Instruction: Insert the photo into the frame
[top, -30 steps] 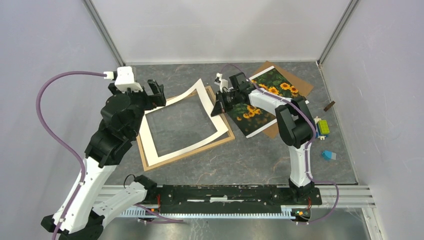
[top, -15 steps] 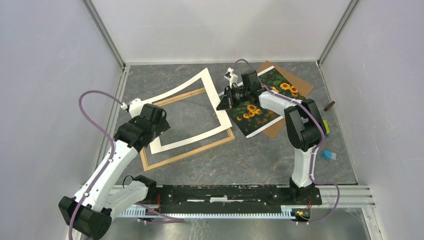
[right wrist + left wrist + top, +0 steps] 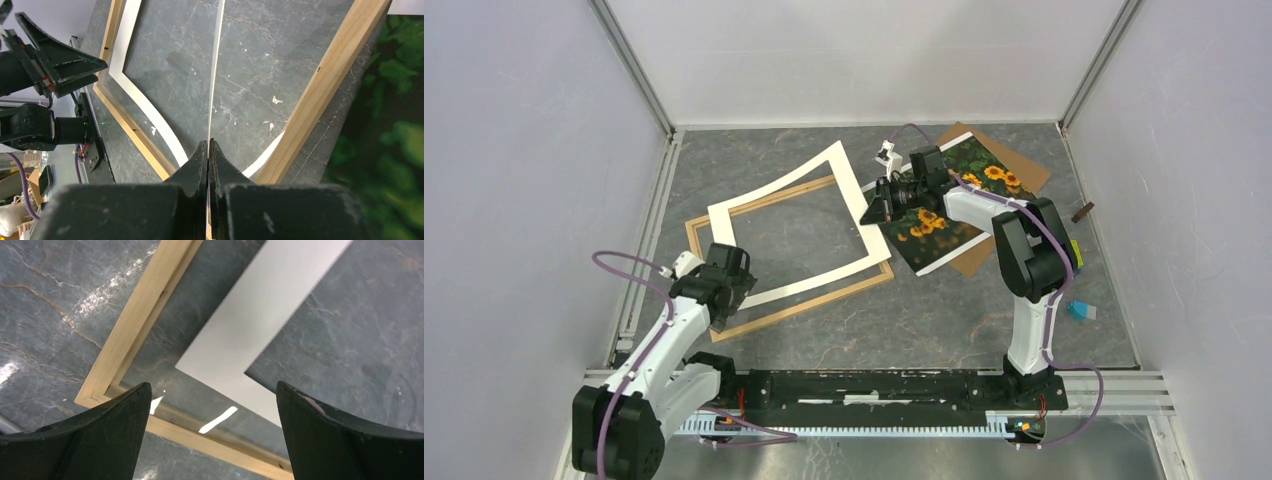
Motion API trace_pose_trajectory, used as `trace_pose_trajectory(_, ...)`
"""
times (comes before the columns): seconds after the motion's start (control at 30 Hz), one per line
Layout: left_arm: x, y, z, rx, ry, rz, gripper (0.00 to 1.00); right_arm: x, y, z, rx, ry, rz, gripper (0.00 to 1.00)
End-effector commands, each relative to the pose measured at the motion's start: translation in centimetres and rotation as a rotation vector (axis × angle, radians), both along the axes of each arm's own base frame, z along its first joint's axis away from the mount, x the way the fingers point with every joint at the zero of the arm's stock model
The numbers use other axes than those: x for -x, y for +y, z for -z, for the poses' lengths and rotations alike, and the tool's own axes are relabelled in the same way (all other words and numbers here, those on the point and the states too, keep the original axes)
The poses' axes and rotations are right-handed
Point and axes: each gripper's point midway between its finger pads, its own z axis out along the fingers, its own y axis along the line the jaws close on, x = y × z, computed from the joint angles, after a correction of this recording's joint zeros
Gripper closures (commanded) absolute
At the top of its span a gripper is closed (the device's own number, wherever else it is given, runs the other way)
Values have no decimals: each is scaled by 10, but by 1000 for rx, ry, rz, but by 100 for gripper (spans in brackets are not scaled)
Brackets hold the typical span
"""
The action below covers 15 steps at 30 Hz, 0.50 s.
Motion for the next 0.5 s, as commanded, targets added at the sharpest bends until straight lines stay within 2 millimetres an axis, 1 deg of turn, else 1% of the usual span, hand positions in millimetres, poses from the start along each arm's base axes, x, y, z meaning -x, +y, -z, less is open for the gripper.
trace_pose_trajectory(0.0,-25,-5,10,125,-135,-93,0,-2,1,-21,-45,-58,-14,100)
trace_pose_trajectory(0.03,-29,-7,11,145,-151,-82,0,-1,1,-20,-44,-55,-13,100)
trace_pose_trajectory(0.13,-30,-9,19,164,-143,-85,0,0,0,-19,-43,-52,-14,100)
trace_pose_trajectory(0.3,-21,-5,29,151,-82,-109,0,-2,2,-23,-55,-75,-13,100)
trace_pose_trajectory(0.37,-22,-5,25,143,-81,-97,0,-2,2,-24,-62,-73,-13,100)
trace_pose_trajectory(0.43,-27,-1,10,108,-98,-60,0,-2,3,-24,-68,-70,-10,100)
trace_pose_trajectory(0.47,-28,3,-2,74,-105,-46,0,-3,4,-25,-71,-64,-5,100)
